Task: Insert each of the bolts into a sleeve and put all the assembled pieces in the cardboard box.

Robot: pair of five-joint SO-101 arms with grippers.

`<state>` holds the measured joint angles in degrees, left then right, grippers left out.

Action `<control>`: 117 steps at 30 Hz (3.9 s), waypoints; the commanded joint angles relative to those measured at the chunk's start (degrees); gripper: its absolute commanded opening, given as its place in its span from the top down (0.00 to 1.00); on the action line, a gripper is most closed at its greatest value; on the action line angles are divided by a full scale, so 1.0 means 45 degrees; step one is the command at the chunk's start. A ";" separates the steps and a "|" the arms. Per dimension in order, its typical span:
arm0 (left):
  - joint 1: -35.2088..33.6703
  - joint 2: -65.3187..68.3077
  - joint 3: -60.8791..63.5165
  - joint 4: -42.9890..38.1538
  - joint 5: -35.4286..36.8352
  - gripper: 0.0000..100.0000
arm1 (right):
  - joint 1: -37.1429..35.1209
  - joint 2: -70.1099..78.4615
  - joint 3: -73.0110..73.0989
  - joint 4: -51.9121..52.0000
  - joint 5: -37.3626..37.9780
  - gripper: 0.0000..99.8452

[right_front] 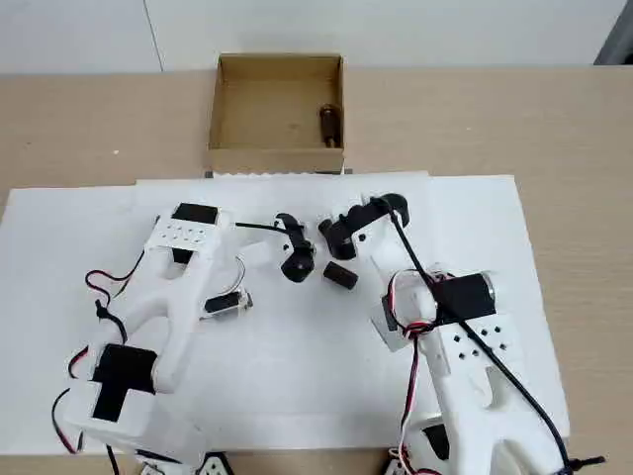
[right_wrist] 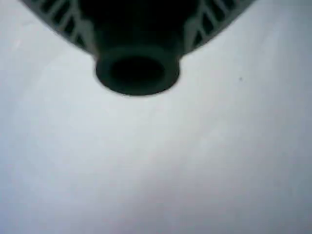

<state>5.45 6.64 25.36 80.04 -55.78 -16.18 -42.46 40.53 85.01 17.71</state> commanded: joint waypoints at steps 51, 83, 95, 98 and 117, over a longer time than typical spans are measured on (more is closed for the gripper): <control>0.2676 -0.6701 -0.4620 0.2989 1.5394 0.99 | -0.0029 -0.9758 0.1993 -0.1924 -0.4571 1.00; 0.2794 -2.0982 0.9016 -0.7170 1.7993 0.99 | -0.3057 -1.3509 0.9397 -0.7863 -0.5118 1.00; 0.3126 -2.3228 1.0032 -0.7658 2.0298 0.99 | -0.5695 -1.3509 1.0413 -0.9641 -0.4181 1.00; 0.3165 -2.3306 1.0032 -0.7834 2.0317 0.99 | -0.5753 -1.3509 1.0452 -0.9641 -0.4142 1.00; 0.5021 -2.3326 1.0852 -0.7853 2.0317 0.99 | -0.5812 -1.3509 0.9983 -0.9661 -0.3126 1.00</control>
<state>27.69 -97.80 74.33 46.55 35.30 -41.67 -102.77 87.82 43.25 2.86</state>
